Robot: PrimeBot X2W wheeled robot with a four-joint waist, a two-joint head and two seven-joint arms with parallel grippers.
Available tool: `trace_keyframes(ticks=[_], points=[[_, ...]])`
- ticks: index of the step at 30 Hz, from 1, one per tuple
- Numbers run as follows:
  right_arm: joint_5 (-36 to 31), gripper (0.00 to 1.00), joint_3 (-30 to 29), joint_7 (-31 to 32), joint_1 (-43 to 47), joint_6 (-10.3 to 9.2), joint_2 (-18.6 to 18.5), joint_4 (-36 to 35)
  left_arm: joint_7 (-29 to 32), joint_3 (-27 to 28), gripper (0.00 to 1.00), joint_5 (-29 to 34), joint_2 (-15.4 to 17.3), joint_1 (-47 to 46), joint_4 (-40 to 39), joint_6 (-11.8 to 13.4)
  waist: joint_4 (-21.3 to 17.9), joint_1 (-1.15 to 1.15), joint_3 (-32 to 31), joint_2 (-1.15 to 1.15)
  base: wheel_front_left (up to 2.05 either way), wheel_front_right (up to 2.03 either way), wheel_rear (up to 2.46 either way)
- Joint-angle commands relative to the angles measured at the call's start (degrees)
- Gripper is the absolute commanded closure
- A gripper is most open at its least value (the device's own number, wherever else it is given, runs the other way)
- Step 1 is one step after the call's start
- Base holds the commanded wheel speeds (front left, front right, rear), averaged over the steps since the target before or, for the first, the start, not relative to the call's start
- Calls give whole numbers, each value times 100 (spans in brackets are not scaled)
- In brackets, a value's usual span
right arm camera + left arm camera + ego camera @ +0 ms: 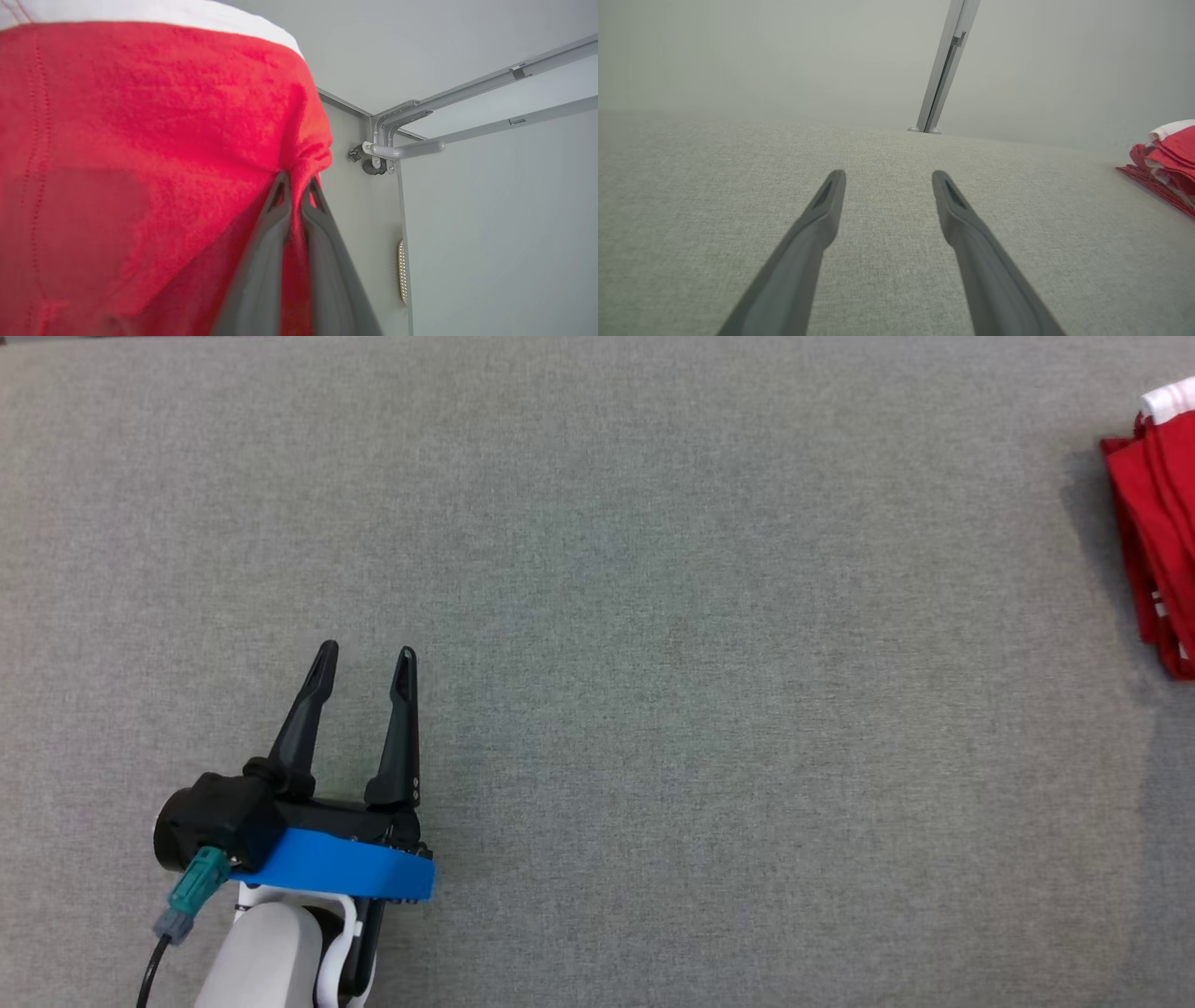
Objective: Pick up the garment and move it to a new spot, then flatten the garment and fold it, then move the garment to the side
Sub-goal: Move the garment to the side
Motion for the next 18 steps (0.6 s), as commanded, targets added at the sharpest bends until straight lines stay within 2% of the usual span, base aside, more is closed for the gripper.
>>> trace_keyframes(ticks=[1,5,6,7,8,10,12,16,18], points=[[-157,100,-147,-62,-2,-1,27,48,-23,51,0,35,59,-125,-48,-4,101,-1,163,0,0,0,0],[-471,100,-603,-173,97,-1,153,102,-23,54,0,51,52,-151,-84,-4,129,-1,293,0,0,0,0],[-562,71,-790,-142,161,-2,226,138,-23,52,0,48,53,-178,-80,-4,134,-1,312,0,0,0,0],[-676,23,-1041,-109,191,-2,305,163,-23,77,0,84,57,-231,-109,-4,134,-1,324,0,0,0,0],[-811,0,-1268,-86,231,-1,387,160,-23,78,0,96,42,-267,-131,-4,132,-1,326,0,0,0,0],[-1140,0,-1897,17,445,-1,739,113,-23,39,0,112,4,-252,-115,-4,100,-1,242,0,0,0,0],[-1277,0,-2083,-189,603,-1,1053,-86,-24,41,0,107,-15,-247,-85,-4,70,-1,123,0,0,0,0],[-1165,0,-2075,-802,921,-1,1480,-393,-23,75,0,67,-40,-121,-3,-4,-12,-1,-227,0,0,0,0],[-1085,0,-2014,-947,1004,-1,1564,-464,-23,91,0,37,-54,-73,14,-4,-31,-1,-338,0,0,0,0]])
